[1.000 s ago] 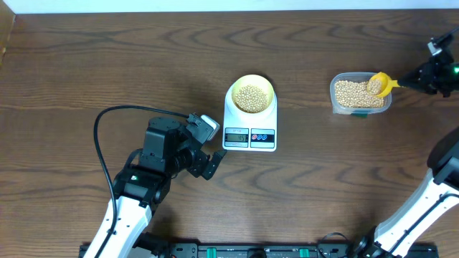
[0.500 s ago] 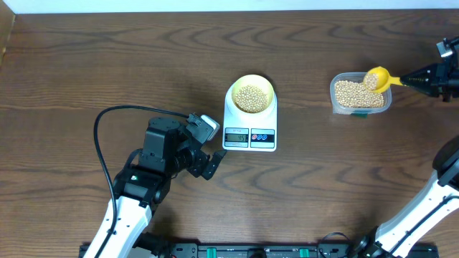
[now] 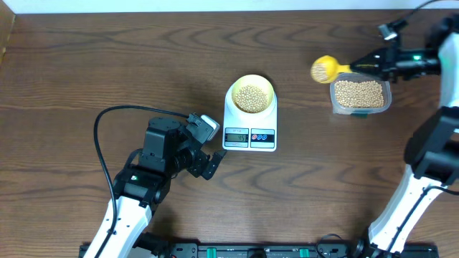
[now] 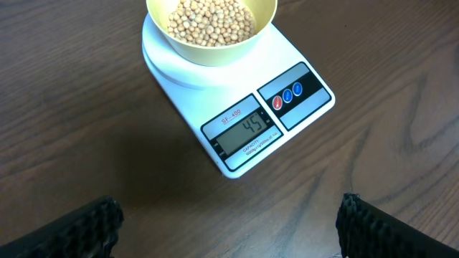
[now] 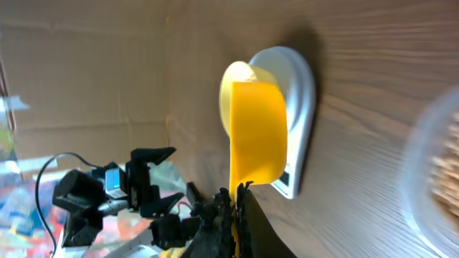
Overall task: Scoop item into bowl and weigh 50g on scale
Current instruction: 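Lift the filled scoop and carry it toward the yellow bowl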
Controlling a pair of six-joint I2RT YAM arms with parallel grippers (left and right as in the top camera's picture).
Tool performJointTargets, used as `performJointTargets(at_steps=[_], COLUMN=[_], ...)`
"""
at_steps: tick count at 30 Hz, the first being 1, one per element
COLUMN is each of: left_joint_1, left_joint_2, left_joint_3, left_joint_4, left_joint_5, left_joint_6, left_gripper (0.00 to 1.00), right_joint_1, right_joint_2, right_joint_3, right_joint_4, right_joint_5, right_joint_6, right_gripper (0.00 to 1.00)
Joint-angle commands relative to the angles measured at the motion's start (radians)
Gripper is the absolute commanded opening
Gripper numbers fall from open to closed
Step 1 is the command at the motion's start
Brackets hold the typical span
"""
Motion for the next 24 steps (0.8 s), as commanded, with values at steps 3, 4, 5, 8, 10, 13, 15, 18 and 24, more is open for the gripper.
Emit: performJointTargets(at_steps=[3, 4, 5, 8, 10, 13, 15, 18, 24], left_joint_1=[0.004, 0.004, 0.004, 0.004, 0.004, 0.004, 0.004, 0.004, 0.004], left_joint_2=[0.001, 0.001, 0.001, 0.001, 0.001, 0.001, 0.001, 0.001, 0.001], left_joint_3=[0.003, 0.003, 0.003, 0.003, 0.003, 0.003, 0.003, 0.003, 0.003], left_joint_4=[0.001, 0.001, 0.001, 0.001, 0.001, 0.001, 0.001, 0.001, 0.001], left_joint_5=[-0.006, -0.006, -0.006, -0.006, -0.006, -0.006, -0.006, -0.006, -0.006], left_joint_6=[0.014, 0.014, 0.014, 0.014, 0.014, 0.014, 0.014, 0.014, 0.014], left_gripper=[0.98, 0.98, 0.98, 0.97, 0.98, 0.98, 0.98, 0.97, 0.98], right_joint_1=[0.125, 0.145, 0.163, 0.224, 0.266, 0.321, 0.367, 0.424, 0.489], right_joint_2=[0.014, 0.014, 0.014, 0.014, 0.014, 0.014, 0.014, 0.014, 0.014], right_joint_3=[0.009, 0.009, 0.009, 0.009, 0.009, 0.010, 0.021, 0.062, 0.156], right_joint_4=[0.017, 0.027, 0.037, 0.081, 0.114, 0.176, 0.210, 0.241, 0.248], right_joint_5=[-0.061, -0.061, -0.061, -0.060, -0.048, 0.003, 0.073, 0.168, 0.339], right_joint_6=[0.044, 0.058, 0.074, 0.129, 0.172, 0.255, 0.320, 0.384, 0.428], right_gripper=[0.01, 0.01, 0.01, 0.01, 0.02, 0.01, 0.02, 0.02, 0.02])
